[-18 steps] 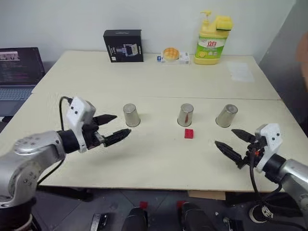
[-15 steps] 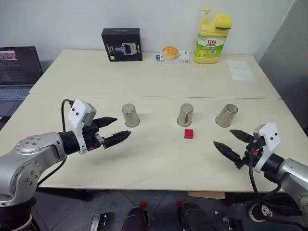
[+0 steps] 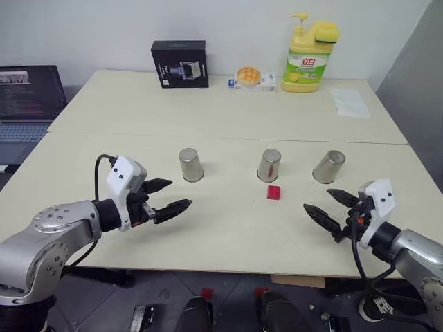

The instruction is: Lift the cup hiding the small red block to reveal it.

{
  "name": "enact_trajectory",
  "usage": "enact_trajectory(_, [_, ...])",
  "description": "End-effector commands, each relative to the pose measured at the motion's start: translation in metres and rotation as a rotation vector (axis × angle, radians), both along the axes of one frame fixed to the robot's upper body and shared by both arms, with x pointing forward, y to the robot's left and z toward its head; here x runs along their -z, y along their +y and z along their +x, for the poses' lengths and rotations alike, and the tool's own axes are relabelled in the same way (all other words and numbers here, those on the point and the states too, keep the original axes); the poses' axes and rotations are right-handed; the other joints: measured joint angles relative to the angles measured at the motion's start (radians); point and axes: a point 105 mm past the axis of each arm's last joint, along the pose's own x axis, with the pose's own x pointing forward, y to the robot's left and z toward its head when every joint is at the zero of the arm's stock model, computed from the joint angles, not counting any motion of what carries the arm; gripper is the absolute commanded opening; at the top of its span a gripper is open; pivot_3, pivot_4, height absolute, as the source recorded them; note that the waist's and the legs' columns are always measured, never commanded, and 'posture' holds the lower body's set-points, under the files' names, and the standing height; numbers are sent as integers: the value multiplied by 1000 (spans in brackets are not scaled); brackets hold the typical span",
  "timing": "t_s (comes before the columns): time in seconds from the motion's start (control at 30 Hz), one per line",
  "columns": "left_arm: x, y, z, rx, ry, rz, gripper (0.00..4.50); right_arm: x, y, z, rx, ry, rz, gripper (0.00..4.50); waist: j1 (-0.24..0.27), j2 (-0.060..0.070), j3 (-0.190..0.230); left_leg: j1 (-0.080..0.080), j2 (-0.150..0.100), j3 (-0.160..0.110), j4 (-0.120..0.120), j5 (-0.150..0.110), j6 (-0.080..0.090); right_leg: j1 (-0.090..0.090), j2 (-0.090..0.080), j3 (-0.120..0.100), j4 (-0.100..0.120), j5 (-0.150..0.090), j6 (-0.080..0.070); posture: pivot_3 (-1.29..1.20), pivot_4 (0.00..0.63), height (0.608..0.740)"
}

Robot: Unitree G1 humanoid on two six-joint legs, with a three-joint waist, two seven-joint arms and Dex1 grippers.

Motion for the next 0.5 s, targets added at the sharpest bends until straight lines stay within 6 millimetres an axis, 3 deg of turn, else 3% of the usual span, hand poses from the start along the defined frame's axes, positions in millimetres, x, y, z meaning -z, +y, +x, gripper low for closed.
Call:
enact_trajectory(0.03, [-7, -6, -4, 31, -40, 0, 4500, -5, 1, 0, 16, -38, 0, 4478, 0, 0, 0, 0, 0, 0, 0, 0, 0, 0, 0, 0, 0, 0, 0, 0, 150, 740])
enact_trajectory(0.5, [-2, -13, -5, 50, -18, -16, 4500, -2, 0, -3, 35, -28, -6, 4478, 0, 0, 0, 0, 0, 0, 0, 0, 0, 0, 0, 0, 0, 0, 0, 0, 150, 740])
